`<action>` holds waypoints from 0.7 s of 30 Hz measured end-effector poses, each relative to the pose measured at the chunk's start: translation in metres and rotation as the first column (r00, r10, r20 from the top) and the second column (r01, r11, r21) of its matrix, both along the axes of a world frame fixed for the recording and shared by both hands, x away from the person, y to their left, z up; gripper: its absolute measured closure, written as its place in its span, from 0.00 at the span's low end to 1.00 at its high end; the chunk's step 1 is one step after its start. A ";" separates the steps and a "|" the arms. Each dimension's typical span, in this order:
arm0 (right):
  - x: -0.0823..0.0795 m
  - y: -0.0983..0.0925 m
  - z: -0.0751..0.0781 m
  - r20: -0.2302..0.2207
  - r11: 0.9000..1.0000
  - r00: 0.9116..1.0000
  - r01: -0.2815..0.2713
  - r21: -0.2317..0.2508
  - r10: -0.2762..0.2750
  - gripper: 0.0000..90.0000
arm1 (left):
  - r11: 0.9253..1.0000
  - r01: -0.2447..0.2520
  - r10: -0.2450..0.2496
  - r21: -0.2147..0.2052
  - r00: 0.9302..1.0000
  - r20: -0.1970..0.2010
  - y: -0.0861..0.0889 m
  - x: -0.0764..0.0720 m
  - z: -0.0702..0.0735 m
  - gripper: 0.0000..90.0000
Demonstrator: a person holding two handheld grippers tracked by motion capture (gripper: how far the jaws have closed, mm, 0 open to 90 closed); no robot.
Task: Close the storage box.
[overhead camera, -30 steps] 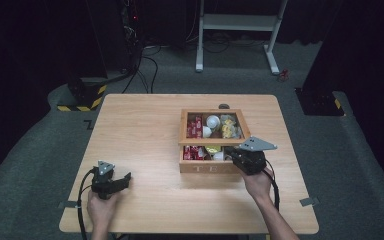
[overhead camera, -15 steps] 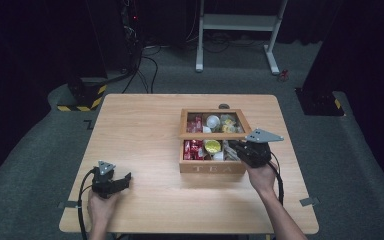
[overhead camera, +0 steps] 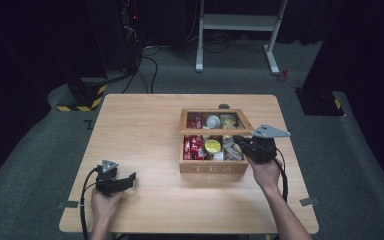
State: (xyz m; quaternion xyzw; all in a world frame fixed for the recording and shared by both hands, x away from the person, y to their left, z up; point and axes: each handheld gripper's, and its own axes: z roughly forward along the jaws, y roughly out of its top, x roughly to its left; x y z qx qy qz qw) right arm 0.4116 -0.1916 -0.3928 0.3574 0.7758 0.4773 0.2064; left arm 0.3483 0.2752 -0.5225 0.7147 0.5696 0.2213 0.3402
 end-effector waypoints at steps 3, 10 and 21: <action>0.001 -0.001 0.002 0.002 1.000 1.000 0.001 0.001 -0.001 0.99 | 0.999 0.034 -0.034 -0.018 0.999 0.027 -0.010 0.000 0.006 0.23; 0.005 -0.002 0.007 0.001 1.000 1.000 0.000 0.007 0.000 0.98 | 0.990 0.123 -0.120 -0.064 0.991 0.059 -0.027 0.002 0.021 0.29; 0.010 -0.004 0.005 -0.008 1.000 1.000 -0.002 0.025 0.002 0.98 | 0.965 0.250 -0.240 -0.078 0.964 0.113 -0.058 0.007 0.040 0.34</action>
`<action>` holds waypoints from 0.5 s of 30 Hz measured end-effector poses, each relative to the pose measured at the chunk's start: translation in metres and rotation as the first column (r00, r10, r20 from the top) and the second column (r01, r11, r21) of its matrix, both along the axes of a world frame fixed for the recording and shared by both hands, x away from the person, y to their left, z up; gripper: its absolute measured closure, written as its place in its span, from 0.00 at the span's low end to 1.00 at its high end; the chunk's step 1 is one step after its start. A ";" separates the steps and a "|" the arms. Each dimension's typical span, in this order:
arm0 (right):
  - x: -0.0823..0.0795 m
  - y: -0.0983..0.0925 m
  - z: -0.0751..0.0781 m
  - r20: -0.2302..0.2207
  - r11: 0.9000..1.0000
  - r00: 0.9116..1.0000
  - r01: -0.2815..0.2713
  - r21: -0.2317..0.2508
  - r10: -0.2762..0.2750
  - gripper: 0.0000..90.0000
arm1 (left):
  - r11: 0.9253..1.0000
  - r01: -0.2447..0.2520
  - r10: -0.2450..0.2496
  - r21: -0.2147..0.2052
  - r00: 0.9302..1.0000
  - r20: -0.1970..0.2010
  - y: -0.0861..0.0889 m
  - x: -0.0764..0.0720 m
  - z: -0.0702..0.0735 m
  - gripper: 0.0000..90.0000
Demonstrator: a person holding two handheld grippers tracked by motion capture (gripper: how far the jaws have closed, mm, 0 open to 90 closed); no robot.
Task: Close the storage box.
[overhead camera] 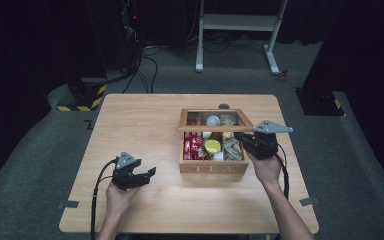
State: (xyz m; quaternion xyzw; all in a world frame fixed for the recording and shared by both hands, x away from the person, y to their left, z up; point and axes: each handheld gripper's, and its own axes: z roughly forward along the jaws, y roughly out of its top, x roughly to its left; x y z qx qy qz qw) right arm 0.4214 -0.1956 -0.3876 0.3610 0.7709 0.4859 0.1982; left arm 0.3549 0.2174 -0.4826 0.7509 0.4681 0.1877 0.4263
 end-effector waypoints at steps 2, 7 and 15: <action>0.000 -0.001 0.000 -0.007 1.000 1.000 0.004 0.005 -0.004 0.98 | 1.000 0.029 -0.029 0.000 1.000 0.002 -0.008 0.002 0.002 0.38; 0.001 -0.003 0.000 -0.006 1.000 1.000 0.003 0.009 -0.003 0.98 | 0.997 0.074 -0.074 -0.008 0.997 0.009 -0.027 0.010 0.006 0.39; 0.003 -0.005 0.004 -0.003 1.000 1.000 0.010 0.005 -0.010 0.98 | 0.993 0.118 -0.117 -0.021 0.993 0.012 -0.048 0.019 0.011 0.33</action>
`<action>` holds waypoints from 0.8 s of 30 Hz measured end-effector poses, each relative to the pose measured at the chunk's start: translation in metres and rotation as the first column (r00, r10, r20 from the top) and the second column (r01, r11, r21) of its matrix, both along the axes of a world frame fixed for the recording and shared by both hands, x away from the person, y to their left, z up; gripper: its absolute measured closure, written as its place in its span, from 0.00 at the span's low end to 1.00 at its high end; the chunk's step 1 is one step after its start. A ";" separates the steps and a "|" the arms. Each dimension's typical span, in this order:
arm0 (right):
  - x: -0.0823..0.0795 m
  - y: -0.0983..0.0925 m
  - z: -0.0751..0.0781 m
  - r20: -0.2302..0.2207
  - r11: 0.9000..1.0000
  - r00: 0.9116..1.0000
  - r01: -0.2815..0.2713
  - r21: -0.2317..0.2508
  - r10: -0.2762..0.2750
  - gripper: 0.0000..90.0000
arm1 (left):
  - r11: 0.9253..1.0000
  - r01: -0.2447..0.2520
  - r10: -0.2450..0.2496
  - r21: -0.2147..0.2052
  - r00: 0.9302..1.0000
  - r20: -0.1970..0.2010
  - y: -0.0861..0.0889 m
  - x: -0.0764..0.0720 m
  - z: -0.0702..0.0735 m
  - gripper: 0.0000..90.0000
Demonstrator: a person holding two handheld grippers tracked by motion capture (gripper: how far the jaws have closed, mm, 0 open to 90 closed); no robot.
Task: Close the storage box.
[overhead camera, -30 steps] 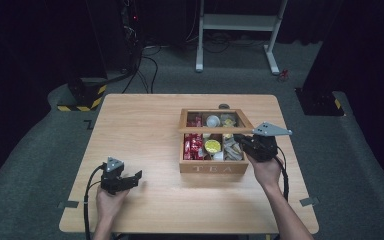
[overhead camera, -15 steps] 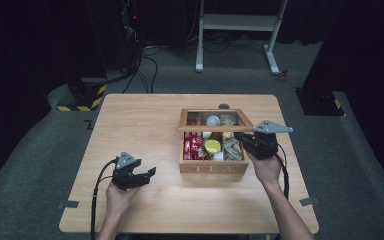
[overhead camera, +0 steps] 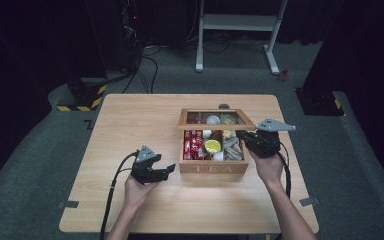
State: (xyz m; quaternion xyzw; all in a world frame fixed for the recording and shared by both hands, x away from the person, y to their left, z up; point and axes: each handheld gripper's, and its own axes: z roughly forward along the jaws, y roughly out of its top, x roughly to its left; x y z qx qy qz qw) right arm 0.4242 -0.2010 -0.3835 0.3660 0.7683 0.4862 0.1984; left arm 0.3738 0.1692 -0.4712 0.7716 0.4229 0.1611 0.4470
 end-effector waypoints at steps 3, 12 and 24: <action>0.001 0.000 0.002 0.003 1.000 1.000 0.001 0.004 -0.001 0.98 | 1.000 0.014 -0.014 -0.002 1.000 0.006 -0.008 0.003 0.004 0.32; 0.003 -0.001 0.005 -0.001 1.000 1.000 0.003 -0.003 -0.003 0.98 | 0.998 0.056 -0.056 0.006 0.998 0.040 -0.031 0.013 0.013 0.31; 0.006 -0.005 0.005 -0.012 1.000 1.000 0.020 0.011 -0.020 0.97 | 0.993 0.113 -0.114 0.033 0.991 0.065 -0.066 0.025 0.023 0.30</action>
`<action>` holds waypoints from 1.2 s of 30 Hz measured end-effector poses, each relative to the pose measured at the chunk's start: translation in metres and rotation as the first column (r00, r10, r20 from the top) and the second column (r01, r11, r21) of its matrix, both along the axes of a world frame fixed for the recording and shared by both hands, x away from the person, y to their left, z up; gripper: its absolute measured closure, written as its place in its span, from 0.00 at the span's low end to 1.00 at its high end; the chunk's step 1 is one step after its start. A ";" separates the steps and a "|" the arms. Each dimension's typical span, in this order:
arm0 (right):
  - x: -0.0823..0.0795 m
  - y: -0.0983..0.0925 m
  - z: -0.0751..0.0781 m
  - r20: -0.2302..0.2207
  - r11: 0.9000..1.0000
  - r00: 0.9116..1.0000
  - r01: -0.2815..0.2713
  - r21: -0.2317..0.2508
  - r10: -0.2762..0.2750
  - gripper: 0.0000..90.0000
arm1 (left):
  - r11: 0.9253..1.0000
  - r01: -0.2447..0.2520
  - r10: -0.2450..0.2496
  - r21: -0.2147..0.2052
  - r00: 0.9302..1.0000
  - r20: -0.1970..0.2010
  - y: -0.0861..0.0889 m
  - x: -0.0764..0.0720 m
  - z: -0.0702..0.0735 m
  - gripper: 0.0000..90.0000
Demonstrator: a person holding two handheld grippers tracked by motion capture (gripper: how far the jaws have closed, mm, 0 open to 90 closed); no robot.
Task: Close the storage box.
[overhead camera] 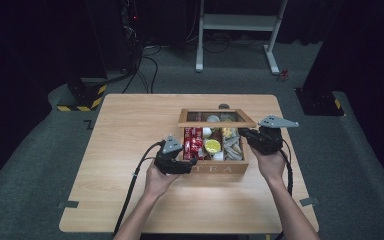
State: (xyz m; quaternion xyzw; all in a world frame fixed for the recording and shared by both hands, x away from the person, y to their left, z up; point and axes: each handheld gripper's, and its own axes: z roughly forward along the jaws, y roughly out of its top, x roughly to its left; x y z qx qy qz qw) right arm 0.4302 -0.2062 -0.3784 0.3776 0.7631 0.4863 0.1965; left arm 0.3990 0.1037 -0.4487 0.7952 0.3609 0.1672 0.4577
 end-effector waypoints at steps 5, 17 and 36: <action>0.001 -0.001 0.000 -0.004 1.000 1.000 0.001 0.005 -0.001 0.97 | 1.000 0.015 -0.015 0.016 1.000 -0.001 -0.016 0.008 0.002 0.30; 0.006 -0.006 0.002 -0.018 1.000 1.000 0.002 0.019 -0.002 0.97 | 0.998 0.042 -0.042 0.052 0.999 0.005 -0.044 0.022 0.005 0.31; 0.011 -0.009 0.007 -0.020 0.999 1.000 -0.003 0.034 0.003 0.97 | 0.987 0.042 -0.042 0.153 0.999 -0.007 -0.074 0.046 -0.001 0.37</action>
